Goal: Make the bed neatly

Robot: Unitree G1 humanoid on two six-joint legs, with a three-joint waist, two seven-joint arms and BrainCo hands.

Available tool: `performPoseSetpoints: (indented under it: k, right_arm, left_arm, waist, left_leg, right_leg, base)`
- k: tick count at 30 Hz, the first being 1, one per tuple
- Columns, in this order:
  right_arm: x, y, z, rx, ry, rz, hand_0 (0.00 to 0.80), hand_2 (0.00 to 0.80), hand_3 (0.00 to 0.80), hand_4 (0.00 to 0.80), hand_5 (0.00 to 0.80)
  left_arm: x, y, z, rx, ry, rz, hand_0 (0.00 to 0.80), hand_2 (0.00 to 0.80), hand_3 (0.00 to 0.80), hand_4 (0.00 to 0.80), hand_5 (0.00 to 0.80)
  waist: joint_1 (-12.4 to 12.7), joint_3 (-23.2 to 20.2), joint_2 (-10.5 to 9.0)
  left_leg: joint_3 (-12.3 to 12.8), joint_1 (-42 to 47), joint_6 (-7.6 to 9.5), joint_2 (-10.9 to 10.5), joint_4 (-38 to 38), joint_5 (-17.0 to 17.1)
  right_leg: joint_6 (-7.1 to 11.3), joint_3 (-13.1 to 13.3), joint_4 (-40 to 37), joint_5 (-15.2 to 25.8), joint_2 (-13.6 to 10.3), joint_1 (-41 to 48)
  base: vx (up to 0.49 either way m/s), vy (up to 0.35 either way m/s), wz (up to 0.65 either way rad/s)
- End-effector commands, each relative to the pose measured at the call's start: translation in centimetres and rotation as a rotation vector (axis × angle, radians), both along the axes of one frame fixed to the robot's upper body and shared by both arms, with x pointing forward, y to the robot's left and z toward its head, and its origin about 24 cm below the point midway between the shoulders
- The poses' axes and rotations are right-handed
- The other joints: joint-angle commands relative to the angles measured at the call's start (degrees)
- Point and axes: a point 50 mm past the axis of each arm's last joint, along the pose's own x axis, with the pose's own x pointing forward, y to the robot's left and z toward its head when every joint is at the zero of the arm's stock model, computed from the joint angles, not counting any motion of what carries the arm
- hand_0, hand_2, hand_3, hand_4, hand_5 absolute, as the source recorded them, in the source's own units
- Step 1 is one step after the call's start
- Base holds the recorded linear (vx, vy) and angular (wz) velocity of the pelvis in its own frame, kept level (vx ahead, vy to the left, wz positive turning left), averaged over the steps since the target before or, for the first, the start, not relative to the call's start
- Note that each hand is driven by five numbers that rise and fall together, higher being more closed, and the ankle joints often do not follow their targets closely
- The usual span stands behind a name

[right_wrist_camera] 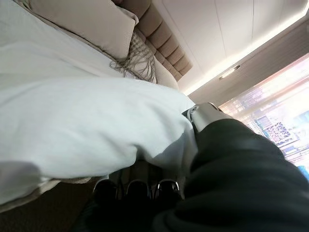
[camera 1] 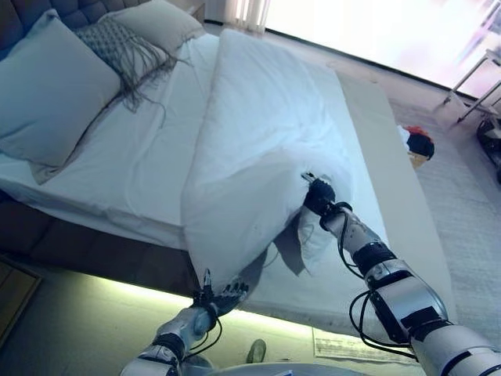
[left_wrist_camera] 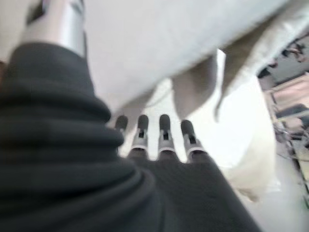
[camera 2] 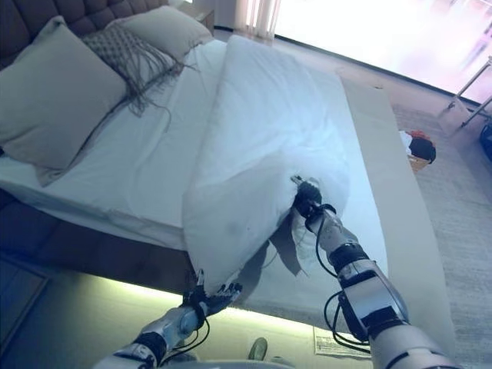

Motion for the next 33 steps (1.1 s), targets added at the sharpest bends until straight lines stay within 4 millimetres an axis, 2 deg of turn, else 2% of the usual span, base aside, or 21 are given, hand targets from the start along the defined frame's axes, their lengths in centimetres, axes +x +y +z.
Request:
performPoseSetpoints:
  k: [1, 8, 13, 17, 20, 23, 27, 30, 33]
  right_arm:
    - [2.7, 3.2, 11.8, 0.124, -0.445, 0.084, 0.8, 0.8, 0.8, 0.8, 0.8]
    - [1.3, 6.1, 14.0, 0.183, -0.538, 0.186, 0.8, 0.8, 0.8, 0.8, 0.8]
    - [-0.1, 7.4, 14.2, 0.173, -0.568, 0.258, 0.8, 0.8, 0.8, 0.8, 0.8]
    - [-0.8, 7.5, 13.8, 0.161, -0.577, 0.292, 0.8, 0.8, 0.8, 0.8, 0.8]
    - [-1.2, 7.2, 13.4, 0.15, -0.58, 0.309, 0.8, 0.8, 0.8, 0.8, 0.8]
    - [-1.8, 6.7, 13.0, 0.133, -0.591, 0.319, 0.8, 0.8, 0.8, 0.8, 0.8]
    - [-2.0, 5.6, 12.7, 0.12, -0.597, 0.311, 0.8, 0.8, 0.8, 0.8, 0.8]
    - [-2.0, 4.7, 12.0, 0.101, -0.581, 0.302, 0.8, 0.8, 0.8, 0.8, 0.8]
    - [-1.9, 3.8, 10.9, 0.078, -0.55, 0.284, 0.8, 0.8, 0.8, 0.8, 0.8]
  left_arm:
    - [2.8, -4.6, 2.2, -0.089, -0.075, -0.086, 0.0, 0.0, 0.0, 0.0, 0.0]
    - [5.0, -5.9, 3.9, -0.082, -0.189, -0.052, 0.0, 0.0, 0.0, 0.0, 0.0]
    - [7.7, -6.2, 6.1, -0.084, -0.336, 0.036, 0.0, 0.0, 0.0, 0.0, 0.0]
    - [9.7, -5.7, 8.0, -0.075, -0.451, 0.128, 0.0, 0.0, 0.0, 0.0, 0.0]
    - [10.9, -4.8, 9.2, -0.063, -0.508, 0.188, 0.0, 0.0, 0.0, 0.0, 0.0]
    - [12.8, -2.6, 10.9, -0.022, -0.581, 0.296, 0.0, 0.0, 0.0, 0.0, 0.0]
    - [14.2, 0.1, 12.6, 0.021, -0.649, 0.39, 0.0, 0.0, 0.0, 0.0, 0.0]
    - [14.7, 1.5, 13.3, 0.039, -0.691, 0.459, 0.0, 0.0, 0.0, 0.0, 0.0]
    - [14.3, 2.3, 13.1, 0.067, -0.686, 0.522, 0.0, 0.0, 0.0, 0.0, 0.0]
  waist:
    - [-0.95, 1.98, -0.23]
    - [-3.6, 3.81, -0.17]
    - [-5.62, 5.05, 0.1]
    - [-6.84, 5.58, 0.04]
    - [-7.52, 5.79, 0.15]
    - [-8.07, 6.54, -0.19]
    - [-8.11, 6.99, -0.87]
    - [-7.86, 6.88, -0.98]
    - [-7.0, 6.5, -1.02]
  left_leg:
    - [2.44, -3.26, 2.18, 0.26, 0.09, -0.61]
    - [2.92, -4.64, 1.87, 0.51, 0.96, -0.4]
    - [3.15, -5.7, 1.58, 0.64, 2.0, -0.63]
    - [3.3, -6.33, 1.32, 0.83, 2.66, -0.69]
    - [3.34, -6.76, 1.14, 0.93, 3.11, -0.74]
    - [3.22, -7.53, 0.82, 1.28, 3.32, -0.55]
    - [2.98, -8.0, 0.51, 1.47, 3.1, -0.44]
    - [2.61, -7.91, 0.41, 1.45, 2.67, -0.47]
    - [1.79, -7.52, 0.47, 1.11, 2.16, -0.56]
  right_leg:
    - [3.05, 0.45, 1.11, -4.23, -0.22, 2.68]
    - [3.05, 2.15, 1.64, -4.32, 0.05, 1.06]
    - [3.15, 2.92, 2.57, -4.88, -0.02, -0.1]
    - [3.17, 3.09, 3.12, -5.3, -0.08, -0.75]
    - [3.16, 3.29, 3.52, -5.66, -0.08, -1.16]
    - [3.17, 3.1, 4.17, -6.07, -0.04, -1.89]
    - [3.1, 2.41, 4.43, -6.45, 0.06, -2.29]
    - [3.11, 1.86, 4.49, -6.81, -0.01, -2.17]
    - [3.12, 1.11, 4.17, -7.06, -0.27, -1.5]
  base:
    - [-0.059, -0.071, -0.23]
    - [-0.041, -0.011, -0.13]
    - [-0.031, 0.02, -0.08]
    - [-0.016, 0.025, -0.09]
    - [-0.016, 0.045, -0.03]
    - [-0.034, 0.027, -0.03]
    - [-0.031, 0.002, 0.0]
    - [-0.002, 0.006, 0.01]
    - [0.018, 0.012, 0.13]
